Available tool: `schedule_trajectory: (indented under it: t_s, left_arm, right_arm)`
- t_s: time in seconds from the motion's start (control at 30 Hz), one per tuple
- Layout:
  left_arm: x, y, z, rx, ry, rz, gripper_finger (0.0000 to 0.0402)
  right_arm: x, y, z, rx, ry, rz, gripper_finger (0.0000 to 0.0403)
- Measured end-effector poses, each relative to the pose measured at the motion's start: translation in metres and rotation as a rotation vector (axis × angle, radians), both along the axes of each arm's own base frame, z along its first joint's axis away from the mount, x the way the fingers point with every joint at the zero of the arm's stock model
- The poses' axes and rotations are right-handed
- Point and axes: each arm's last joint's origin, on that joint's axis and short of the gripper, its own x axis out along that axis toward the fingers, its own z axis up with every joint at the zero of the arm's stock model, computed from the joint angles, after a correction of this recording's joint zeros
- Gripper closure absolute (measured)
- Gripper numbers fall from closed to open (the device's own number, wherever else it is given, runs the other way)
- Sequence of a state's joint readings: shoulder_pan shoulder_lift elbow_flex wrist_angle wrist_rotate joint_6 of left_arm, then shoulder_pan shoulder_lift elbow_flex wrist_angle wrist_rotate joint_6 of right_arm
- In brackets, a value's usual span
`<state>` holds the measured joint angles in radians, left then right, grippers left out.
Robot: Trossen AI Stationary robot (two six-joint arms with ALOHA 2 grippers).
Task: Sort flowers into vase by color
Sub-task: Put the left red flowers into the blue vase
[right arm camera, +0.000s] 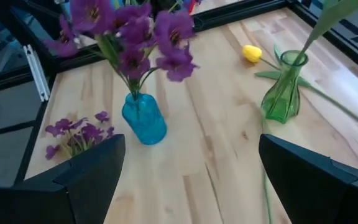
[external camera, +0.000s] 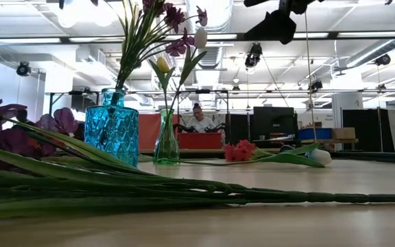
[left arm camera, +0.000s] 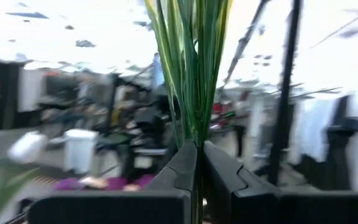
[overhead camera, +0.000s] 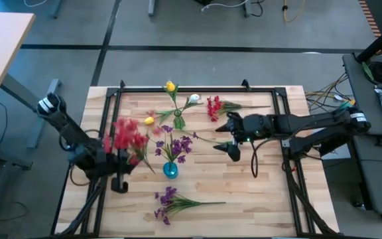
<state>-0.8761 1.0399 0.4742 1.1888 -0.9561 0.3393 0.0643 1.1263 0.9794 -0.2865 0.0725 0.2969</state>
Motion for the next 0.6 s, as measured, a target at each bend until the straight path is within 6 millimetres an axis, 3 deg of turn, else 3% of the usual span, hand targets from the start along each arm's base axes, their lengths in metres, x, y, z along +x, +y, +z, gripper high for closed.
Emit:
schedule_trajectory:
  t_s: [0.27,0.6]
  left_arm:
    - [0.018,-0.023,-0.030,0.099,0.015,-0.012,0.0401]
    - [0.040,-0.035,-0.065,0.192,0.051,0.053,0.0401]
  right_arm:
    - [-0.002,0.018,-0.008,0.011,0.003,0.002,0.0041]
    - [-0.002,0.022,-0.011,-0.006,-0.011,-0.011,0.0041]
